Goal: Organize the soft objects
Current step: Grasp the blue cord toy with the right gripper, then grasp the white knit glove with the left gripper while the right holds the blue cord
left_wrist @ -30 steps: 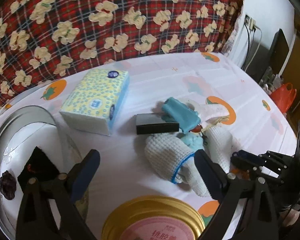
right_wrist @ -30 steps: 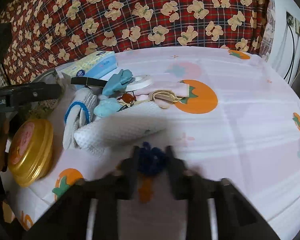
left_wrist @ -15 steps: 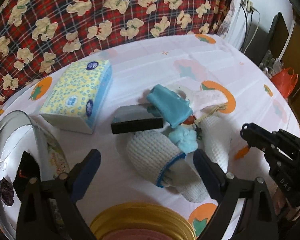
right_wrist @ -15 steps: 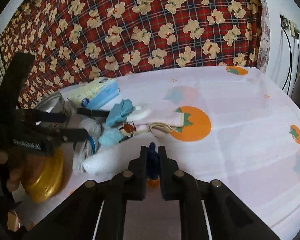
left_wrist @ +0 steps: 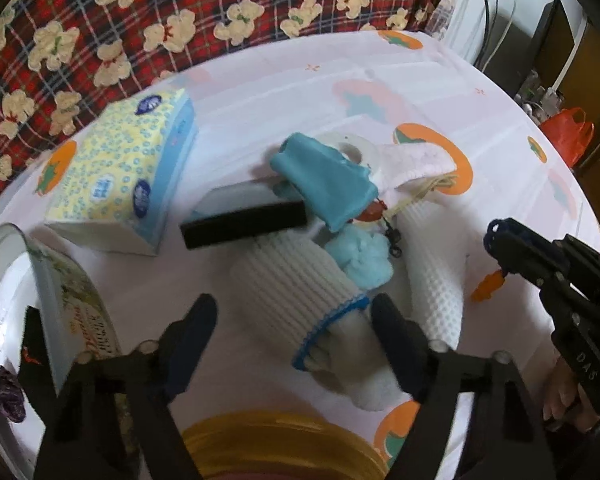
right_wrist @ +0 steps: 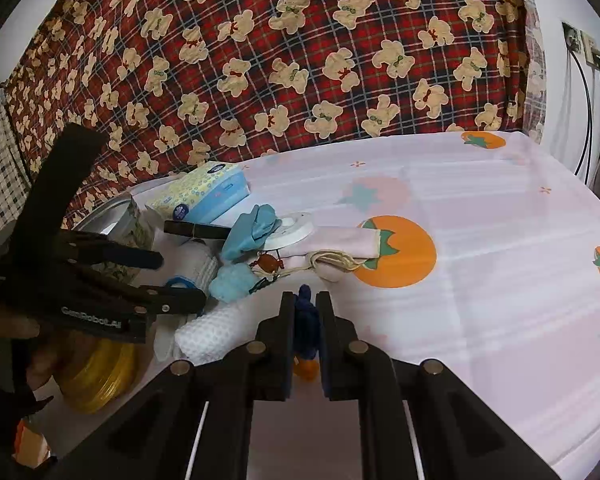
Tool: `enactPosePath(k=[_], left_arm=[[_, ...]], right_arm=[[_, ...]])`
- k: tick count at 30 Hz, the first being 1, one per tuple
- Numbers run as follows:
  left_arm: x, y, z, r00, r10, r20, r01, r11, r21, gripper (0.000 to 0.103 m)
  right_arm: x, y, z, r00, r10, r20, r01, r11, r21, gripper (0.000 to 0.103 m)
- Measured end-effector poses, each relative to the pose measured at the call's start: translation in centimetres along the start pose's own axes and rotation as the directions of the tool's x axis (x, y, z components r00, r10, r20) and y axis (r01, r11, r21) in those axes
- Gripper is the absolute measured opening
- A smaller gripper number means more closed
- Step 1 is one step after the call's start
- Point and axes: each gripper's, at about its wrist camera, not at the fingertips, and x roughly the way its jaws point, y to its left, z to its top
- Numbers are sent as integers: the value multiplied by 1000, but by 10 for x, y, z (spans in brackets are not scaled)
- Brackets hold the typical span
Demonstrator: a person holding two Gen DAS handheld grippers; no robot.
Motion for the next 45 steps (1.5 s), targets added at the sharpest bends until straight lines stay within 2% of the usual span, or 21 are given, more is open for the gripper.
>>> enactPosePath(k=[1,2,3,5,10,17,26,36,45], left_arm=[[0,1,0,1000,-6,-3,6,1000,-3,64],[1,1,0,1000,-13,-7,13,1000,-4,59],[1,1,-1,1000,-20,-6,20,1000,-7,58],[-1,1,-1,1000,-28,7,28,1000,-7,49],[-7,3,-3,998,-30,46,32,999,-23,41],[-28,8,-8,985,-67,161,76,996,-50,40],[-50,8,-15,958,-56,281,69,997,-35,40],[-62,7,-26,933,-55,354,75,996,-43,40],[-62,7,-27,927,-47,373,74,996,-58,40]], right_arm=[[0,0,0,1000,3,2,-3,1000,1,11],[-1,-1,0,1000,6,3,-6,1000,4,11],[-1,-1,0,1000,7,3,-7,1000,7,11],[-1,-2,-1,1000,12,5,-12,1000,15,11],[-2,-4,-1,1000,10,14,-11,1000,28,11],[-6,-4,-2,999,-5,34,4,1000,30,11],[-14,-4,-2,997,-27,75,24,999,35,11],[-27,0,-3,987,-67,145,65,998,24,11],[-37,7,-5,974,-88,211,88,996,10,11]])
